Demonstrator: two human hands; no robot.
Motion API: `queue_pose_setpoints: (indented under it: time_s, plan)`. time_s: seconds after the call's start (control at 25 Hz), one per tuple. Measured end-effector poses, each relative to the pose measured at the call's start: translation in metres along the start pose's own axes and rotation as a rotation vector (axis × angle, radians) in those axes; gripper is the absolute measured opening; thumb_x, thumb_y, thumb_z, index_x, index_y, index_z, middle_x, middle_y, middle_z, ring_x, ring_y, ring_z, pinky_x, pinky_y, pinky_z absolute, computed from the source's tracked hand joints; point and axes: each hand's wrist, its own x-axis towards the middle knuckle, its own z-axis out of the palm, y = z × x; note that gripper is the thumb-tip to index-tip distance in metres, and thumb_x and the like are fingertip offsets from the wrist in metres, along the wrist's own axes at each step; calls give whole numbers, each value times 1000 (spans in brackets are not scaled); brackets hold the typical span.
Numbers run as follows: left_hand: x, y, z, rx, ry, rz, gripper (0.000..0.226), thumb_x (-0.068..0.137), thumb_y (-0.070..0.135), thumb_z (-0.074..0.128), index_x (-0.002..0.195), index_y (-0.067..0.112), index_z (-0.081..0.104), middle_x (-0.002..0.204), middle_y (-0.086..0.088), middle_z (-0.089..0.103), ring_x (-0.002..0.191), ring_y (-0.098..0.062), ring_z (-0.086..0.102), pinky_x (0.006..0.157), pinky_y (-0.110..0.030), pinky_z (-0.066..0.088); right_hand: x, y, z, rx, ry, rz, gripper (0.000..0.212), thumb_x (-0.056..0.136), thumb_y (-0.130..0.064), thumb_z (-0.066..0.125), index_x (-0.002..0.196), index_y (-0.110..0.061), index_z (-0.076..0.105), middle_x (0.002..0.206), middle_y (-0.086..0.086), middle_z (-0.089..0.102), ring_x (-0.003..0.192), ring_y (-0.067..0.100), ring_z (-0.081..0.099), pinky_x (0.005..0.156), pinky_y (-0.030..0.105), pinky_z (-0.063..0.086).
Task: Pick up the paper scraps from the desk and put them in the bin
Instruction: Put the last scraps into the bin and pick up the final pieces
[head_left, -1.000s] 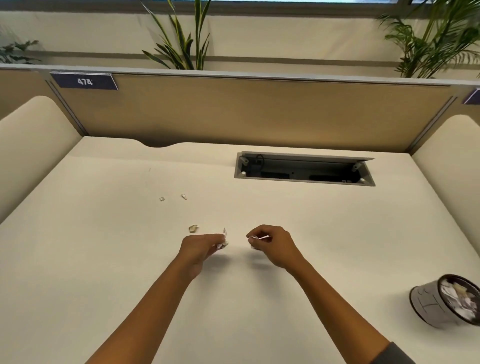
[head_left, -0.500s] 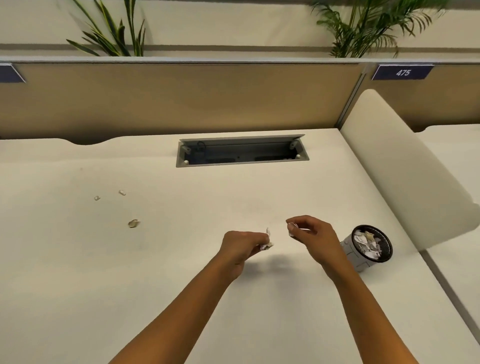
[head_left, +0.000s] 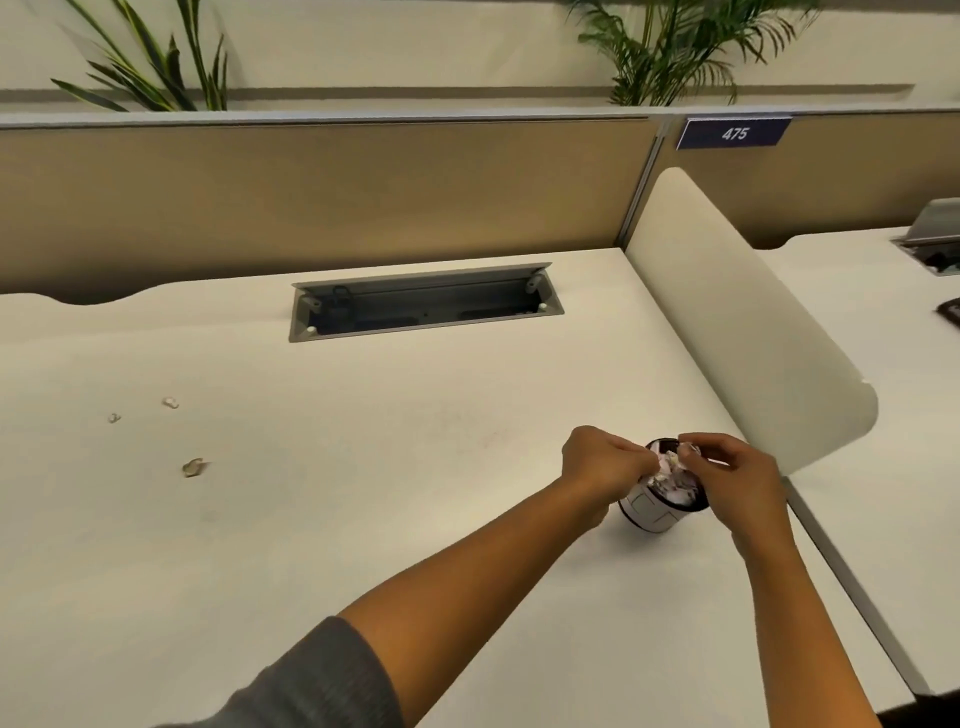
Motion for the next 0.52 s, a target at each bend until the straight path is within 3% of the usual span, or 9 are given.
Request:
queue_pose_setpoints:
  time_s: [0.24,0.36,0.44,0.52]
  plan:
    - [23,19,37,198,-32,2,22,79,18,76,96,3,75,92,-12,74,80,-21,69,65,-26,52,6,1,-9,-117,25,21,22,86,-25,74,72,-42,69,75,-26,68,75,-6,63,60,20,43]
    - [29,24,35,202,-72,-32,23,84,14,65,100,-2,71,100,-19,73,82,-26,70,71,-32,56,10,3,-12,-125,-32,5,24,91,-21,68,79,-41,70,85,-20,70,68,-6,66,61,18,46]
    - [29,29,30,149,-109,-64,27,83,8,56,103,-6,68,103,-22,71,84,-35,73,85,-43,59,12,3,-14,-102,-71,-5,29,93,-13,64,82,-39,70,86,-18,70,65,-5,68,67,22,53]
    - [29,33,23,123,-123,-79,28,82,5,54,104,-9,65,101,-22,69,85,-38,72,86,-53,57,13,2,-15,-133,-103,-2,30,93,-11,63,86,-39,71,88,-16,71,70,1,70,73,28,57]
